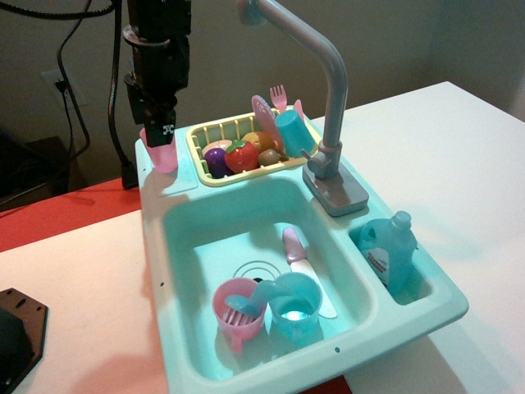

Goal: Put cup from counter to sink

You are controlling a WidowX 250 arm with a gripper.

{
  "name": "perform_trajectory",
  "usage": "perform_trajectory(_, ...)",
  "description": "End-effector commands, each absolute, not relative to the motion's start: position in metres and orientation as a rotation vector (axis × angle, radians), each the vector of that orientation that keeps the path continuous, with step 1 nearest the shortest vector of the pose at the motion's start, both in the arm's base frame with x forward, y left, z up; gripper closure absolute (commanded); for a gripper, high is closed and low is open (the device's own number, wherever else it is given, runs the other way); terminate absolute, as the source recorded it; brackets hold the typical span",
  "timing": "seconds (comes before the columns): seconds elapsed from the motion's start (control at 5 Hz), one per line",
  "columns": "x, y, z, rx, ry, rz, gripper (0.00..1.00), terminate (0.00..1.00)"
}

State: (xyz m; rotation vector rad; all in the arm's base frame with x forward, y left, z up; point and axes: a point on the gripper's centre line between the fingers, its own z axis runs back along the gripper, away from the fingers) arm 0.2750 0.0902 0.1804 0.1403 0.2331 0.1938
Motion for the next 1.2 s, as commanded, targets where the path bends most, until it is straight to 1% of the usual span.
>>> perform_trajectory(0.0,0.275,0.090,0.180,0.140,0.233,0.194,0.00,0.00)
perform_trajectory(0.2,0.285,0.091,0.173,0.125,0.238,0.205,0.00,0.00)
perform_trajectory(0.4,0.285,0.092,0.163,0.136,0.256,0.221,0.00,0.00)
perform_trajectory(0.6,0.279,0.091,0.159,0.145,0.228,0.232,1.00,0.00)
perform_trajectory(1.0,0.274,0.089,0.159,0.150,0.217,0.231,1.00,0.00)
